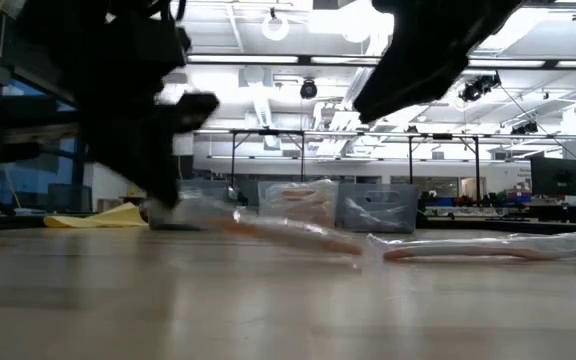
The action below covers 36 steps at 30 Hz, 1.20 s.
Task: Pick & Place Toothbrushes
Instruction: Put the orange toothbrush into the transparent bin
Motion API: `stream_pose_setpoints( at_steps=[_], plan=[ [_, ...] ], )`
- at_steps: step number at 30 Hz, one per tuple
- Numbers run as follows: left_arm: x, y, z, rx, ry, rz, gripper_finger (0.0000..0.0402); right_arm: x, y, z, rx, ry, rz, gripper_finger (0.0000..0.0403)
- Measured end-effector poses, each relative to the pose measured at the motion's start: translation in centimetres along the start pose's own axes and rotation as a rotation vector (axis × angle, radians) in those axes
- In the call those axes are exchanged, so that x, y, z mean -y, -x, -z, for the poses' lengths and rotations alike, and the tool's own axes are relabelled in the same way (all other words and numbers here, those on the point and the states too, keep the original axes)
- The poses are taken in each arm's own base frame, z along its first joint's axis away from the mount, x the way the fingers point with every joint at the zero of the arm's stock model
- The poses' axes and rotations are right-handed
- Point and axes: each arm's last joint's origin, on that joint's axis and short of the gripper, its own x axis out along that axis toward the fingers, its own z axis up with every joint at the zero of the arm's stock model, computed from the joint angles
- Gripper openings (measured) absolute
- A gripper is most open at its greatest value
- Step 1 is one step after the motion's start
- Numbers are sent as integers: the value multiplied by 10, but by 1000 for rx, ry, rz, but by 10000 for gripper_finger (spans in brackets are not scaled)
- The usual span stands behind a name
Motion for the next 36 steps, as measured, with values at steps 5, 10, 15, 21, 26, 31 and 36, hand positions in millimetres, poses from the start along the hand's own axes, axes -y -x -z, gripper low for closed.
stream_pose_setpoints(
  at_steps=[5, 10, 15, 21, 26, 31, 36],
  plan=[
    [-12, 22, -3, -52, -60, -271, 1, 5, -8, -7, 40, 48, 9, 231],
    [-23, 32, -3, -60, -84, -359, 1, 11, -16, -20, 124, 91, 6, 231],
    [-40, 33, 3, -77, -58, -410, 1, 15, -34, -24, 166, 168, 27, 231],
    [-54, 33, 8, -94, -43, -446, 1, 30, -48, -24, 131, 169, 75, 231],
    [-58, 33, 9, -95, -58, -460, 0, 38, -53, -22, 76, 173, 44, 231],
    [-60, 33, 10, -94, -54, -466, 0, 45, -59, -18, 24, 187, 42, 231],
    [-60, 33, 9, -90, -54, -468, 0, 50, -67, -15, -13, 189, 26, 220]
  ],
)
